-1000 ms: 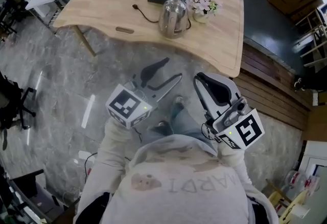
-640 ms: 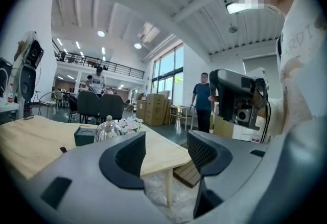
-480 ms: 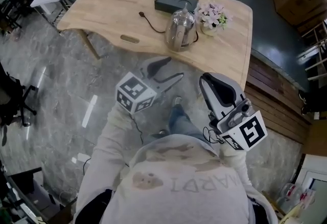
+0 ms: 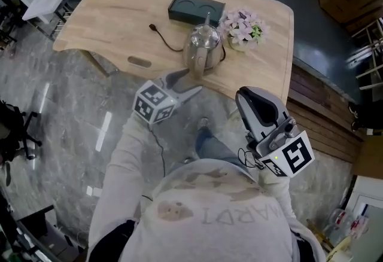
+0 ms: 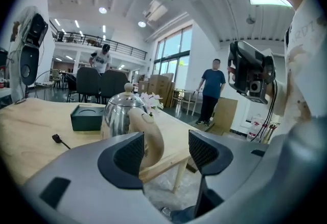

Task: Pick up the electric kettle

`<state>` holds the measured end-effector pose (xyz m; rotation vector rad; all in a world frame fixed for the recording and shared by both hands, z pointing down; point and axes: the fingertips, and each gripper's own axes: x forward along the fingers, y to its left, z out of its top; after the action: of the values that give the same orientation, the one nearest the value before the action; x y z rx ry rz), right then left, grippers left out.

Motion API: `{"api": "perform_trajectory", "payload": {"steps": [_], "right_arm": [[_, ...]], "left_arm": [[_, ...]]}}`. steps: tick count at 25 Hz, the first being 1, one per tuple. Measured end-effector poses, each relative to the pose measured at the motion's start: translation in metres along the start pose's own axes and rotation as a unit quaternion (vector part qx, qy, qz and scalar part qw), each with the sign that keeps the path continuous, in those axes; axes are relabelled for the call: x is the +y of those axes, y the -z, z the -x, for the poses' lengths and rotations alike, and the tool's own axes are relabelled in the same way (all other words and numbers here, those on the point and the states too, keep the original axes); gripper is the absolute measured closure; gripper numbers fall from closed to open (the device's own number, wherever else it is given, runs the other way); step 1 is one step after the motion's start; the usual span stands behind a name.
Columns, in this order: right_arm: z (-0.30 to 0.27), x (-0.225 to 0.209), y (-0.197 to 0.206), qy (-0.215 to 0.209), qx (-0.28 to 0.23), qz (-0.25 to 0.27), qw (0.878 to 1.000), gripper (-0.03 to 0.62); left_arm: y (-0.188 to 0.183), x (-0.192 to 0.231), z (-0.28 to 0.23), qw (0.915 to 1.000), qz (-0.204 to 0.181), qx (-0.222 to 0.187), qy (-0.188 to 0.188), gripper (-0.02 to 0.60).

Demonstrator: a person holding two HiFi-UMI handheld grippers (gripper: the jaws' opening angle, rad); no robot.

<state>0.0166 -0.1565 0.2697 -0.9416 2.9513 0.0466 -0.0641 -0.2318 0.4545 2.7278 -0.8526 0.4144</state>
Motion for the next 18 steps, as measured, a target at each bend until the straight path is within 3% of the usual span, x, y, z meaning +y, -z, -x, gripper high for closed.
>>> {"api": "perform_trajectory", "payload": {"steps": [8, 18], "right_arm": [[-0.027, -0.043, 0.012, -0.002, 0.019, -0.010, 1.000, 0.560], [-0.041, -0.072, 0.020, -0.002, 0.032, -0.021, 0.999, 0.559]], "left_arm": [[0.005, 0.031, -0.031, 0.9995, 0.017, 0.020, 0.018, 0.333], [0.011, 0.031, -0.053, 0.9953, 0.027, 0.040, 0.083, 0.333]]}}
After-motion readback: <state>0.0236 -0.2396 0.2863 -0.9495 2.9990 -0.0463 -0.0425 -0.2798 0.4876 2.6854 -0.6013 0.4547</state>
